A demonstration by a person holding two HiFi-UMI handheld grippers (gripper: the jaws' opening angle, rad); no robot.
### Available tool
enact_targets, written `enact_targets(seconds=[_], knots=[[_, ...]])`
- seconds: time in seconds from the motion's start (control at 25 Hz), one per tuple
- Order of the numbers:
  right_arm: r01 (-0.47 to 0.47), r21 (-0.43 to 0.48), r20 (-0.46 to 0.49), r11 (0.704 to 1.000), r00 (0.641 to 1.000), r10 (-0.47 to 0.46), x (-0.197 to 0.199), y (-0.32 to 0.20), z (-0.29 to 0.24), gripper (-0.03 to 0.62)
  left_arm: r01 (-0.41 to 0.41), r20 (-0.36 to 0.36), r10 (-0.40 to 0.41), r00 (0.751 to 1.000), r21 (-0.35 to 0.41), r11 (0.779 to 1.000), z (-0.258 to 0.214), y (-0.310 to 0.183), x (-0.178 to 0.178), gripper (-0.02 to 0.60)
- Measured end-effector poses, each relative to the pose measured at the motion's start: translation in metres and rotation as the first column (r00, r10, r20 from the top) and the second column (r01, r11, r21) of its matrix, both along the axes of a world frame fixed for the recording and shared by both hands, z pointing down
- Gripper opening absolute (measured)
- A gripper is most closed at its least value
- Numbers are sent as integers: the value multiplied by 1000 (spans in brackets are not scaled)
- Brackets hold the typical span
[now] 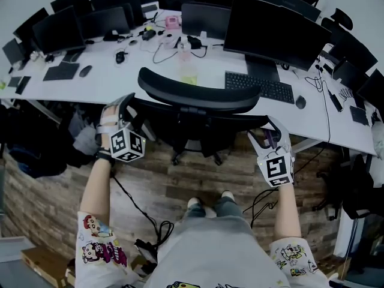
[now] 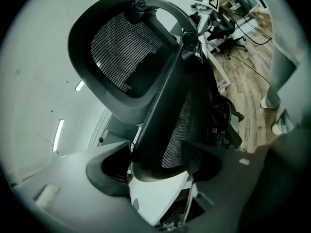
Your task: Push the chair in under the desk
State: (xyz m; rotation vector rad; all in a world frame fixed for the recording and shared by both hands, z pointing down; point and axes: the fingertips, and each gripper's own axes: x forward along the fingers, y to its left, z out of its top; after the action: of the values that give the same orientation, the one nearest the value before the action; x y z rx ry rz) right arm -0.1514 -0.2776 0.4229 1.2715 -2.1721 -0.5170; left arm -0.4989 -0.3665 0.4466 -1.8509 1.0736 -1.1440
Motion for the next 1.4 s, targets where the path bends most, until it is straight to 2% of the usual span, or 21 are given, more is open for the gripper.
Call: enact_targets(seconds=[0.12,0.36,0.68,1.04,1.12,1.4], knots=[[-5,2,3,1000,1000,5,3,5,-1,298,1,23,-1,1000,-3,1000,2,5,-2,322],[0,18,9,1000,1000,0,1,15,-8,305,18,20,-17,1000,-6,1000,-1,20,-7,319],[27,44,53,999,998,-30,-11,36,-16,307,39,-22,-39,999,14,999,-12,53,-3,316],[70,52,147,996,986,-77,-34,61,-23,305,85,-115,-83,990,17,996,-27,95,18,304],[79,44,184,996,979,-86,-42,67,-22,284,99,-145,-98,985,4,995,-26,104,25,301],[112,-29,322,993,942,-97,-61,89,-3,222,141,-301,-153,941,-59,988,-18,137,53,278]])
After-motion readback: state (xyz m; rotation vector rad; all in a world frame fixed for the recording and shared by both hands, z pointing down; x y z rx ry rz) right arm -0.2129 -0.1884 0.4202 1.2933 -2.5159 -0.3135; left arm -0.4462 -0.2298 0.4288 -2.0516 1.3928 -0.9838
